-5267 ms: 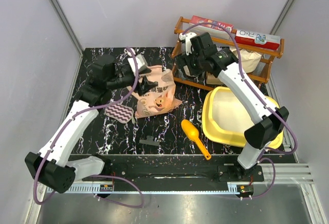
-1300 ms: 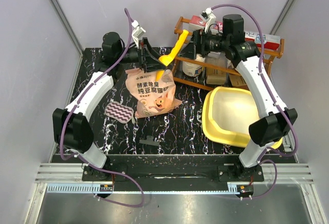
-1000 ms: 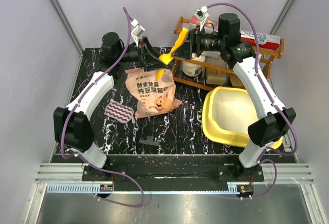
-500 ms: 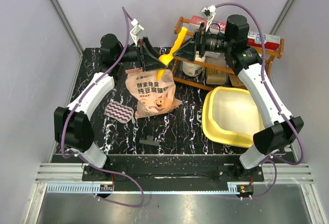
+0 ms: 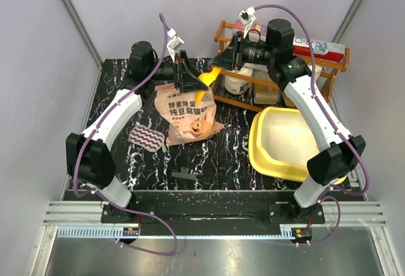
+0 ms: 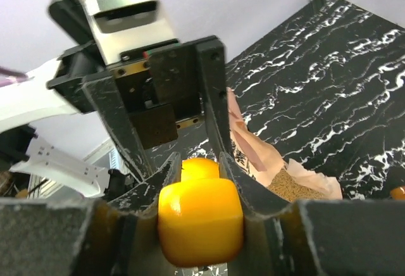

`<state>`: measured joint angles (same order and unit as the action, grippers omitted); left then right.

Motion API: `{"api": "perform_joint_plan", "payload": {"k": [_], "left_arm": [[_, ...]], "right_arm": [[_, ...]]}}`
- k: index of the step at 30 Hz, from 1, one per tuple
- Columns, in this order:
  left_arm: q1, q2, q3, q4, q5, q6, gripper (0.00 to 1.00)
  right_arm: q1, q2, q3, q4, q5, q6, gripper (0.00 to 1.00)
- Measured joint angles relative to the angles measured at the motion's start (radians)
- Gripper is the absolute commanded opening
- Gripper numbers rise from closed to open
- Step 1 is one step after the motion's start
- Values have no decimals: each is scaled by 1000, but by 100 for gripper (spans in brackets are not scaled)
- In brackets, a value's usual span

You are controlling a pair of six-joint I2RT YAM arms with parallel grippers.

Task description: Fill the litter box with clean litter

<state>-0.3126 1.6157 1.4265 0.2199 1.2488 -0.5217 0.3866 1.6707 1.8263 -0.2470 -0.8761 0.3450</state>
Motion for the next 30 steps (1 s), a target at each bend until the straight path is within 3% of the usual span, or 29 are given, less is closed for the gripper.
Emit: {"api": "perform_joint_plan", "payload": {"k": [1,3,8,12,15,24,30], "left_arm": [[0,-7,8,-53,-17,61,66],[-6,-48,3,-169,-122,196,75],[-92,-295,-172,-253,-540,591,76],[-288,-446,-323,-137,-819,929,76],[-366,-439,-357,-59,-964,1104,75],[-393,-281,-309,31,-1199,1280,65],[-404,-237,-236,61,-1234,1305,46]], "right_arm": [[1,0,0,-14,19,-4,0],[3,0,0,-40,78,-2,0],[5,-2,31,-150,287,60,0],[3,0,99,-208,393,121,0],[3,0,128,-212,433,149,0],[3,-1,109,-216,476,187,0],[3,-9,88,-212,486,197,0]]}}
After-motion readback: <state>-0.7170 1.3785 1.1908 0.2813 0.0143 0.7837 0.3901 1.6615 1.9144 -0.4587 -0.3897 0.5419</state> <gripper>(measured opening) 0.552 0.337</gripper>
